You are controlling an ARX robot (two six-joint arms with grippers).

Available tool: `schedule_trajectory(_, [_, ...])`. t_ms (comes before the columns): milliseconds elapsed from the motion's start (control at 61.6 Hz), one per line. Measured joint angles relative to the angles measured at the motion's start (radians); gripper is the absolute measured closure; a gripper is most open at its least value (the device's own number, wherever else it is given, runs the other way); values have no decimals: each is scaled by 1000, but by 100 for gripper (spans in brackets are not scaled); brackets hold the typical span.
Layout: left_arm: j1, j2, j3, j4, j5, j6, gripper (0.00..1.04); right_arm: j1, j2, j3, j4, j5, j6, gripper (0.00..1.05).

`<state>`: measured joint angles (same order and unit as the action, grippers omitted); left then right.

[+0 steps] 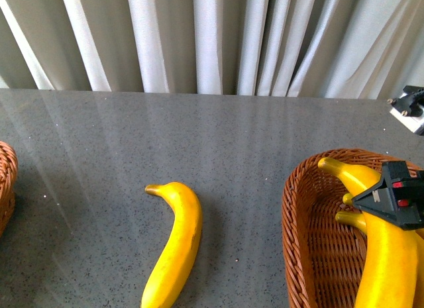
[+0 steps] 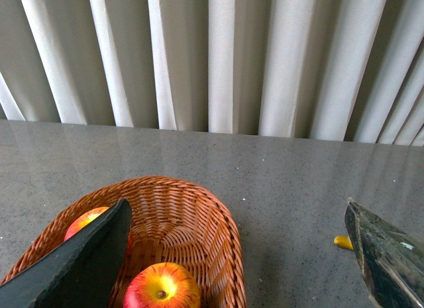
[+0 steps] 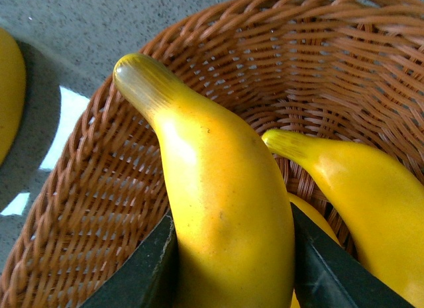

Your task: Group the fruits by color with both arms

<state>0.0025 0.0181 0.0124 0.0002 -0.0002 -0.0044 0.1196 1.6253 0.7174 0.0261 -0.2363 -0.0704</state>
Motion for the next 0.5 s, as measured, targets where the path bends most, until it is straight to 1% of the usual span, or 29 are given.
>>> schedule_trajectory(114, [0, 0, 0, 0, 0, 0, 9, 23, -31, -1, -3, 5, -2, 26])
schedule_trajectory(211, [0, 0, 0, 0, 0, 0, 9, 68, -78, 13, -24, 9, 11, 11])
schedule_trajectory(244, [0, 0, 0, 0, 0, 0, 9, 90, -89, 25, -30, 16, 22, 8])
schedule_trajectory(308, [0, 0, 0, 0, 0, 0, 9, 145, -95, 63, -36, 33, 43, 9])
schedule_trajectory(390, [0, 0, 0, 0, 0, 0, 9, 233, -69, 129, -44, 66, 83, 9])
schedule_trajectory(503, [0, 0, 0, 0, 0, 0, 9, 419, 87, 281, -76, 154, 139, 9])
